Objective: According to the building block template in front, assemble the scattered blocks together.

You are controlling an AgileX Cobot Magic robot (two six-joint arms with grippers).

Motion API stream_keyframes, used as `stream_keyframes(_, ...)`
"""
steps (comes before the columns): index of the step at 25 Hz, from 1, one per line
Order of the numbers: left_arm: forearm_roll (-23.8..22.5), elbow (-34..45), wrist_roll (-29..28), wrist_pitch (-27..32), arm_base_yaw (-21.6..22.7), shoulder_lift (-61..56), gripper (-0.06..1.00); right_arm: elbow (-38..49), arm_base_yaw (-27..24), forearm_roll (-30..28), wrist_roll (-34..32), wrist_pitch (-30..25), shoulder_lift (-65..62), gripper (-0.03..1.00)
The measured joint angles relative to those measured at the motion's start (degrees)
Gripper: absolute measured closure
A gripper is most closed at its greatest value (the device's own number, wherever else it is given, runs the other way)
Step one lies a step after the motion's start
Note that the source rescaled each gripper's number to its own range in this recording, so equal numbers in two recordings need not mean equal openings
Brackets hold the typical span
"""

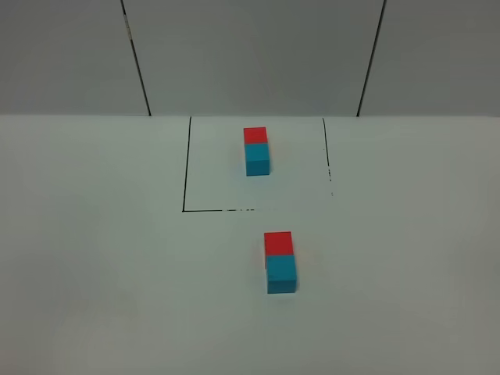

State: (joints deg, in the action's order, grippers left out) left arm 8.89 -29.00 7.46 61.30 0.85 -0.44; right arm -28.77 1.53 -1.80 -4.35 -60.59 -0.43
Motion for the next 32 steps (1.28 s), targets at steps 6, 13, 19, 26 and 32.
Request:
stream_keyframes(6, 0.0, 0.0, 0.0, 0.0, 0.0, 0.0, 0.25, 0.0, 0.0, 0.5, 1.1, 0.0, 0.0, -0.03)
stream_keyframes(13, 0.0, 0.0, 0.0, 0.0, 0.0, 0.0, 0.25, 0.1, 0.0, 0.5, 1.2, 0.0, 0.0, -0.03)
stream_keyframes(19, 0.0, 0.0, 0.0, 0.0, 0.0, 0.0, 0.25, 0.1, 0.0, 0.5, 1.3, 0.0, 0.0, -0.03)
stream_keyframes(26, 0.0, 0.0, 0.0, 0.0, 0.0, 0.0, 0.25, 0.1, 0.0, 0.5, 1.3, 0.0, 0.0, -0.03)
stream_keyframes(32, 0.0, 0.0, 0.0, 0.0, 0.0, 0.0, 0.25, 0.1, 0.0, 0.5, 1.3, 0.0, 0.0, -0.03)
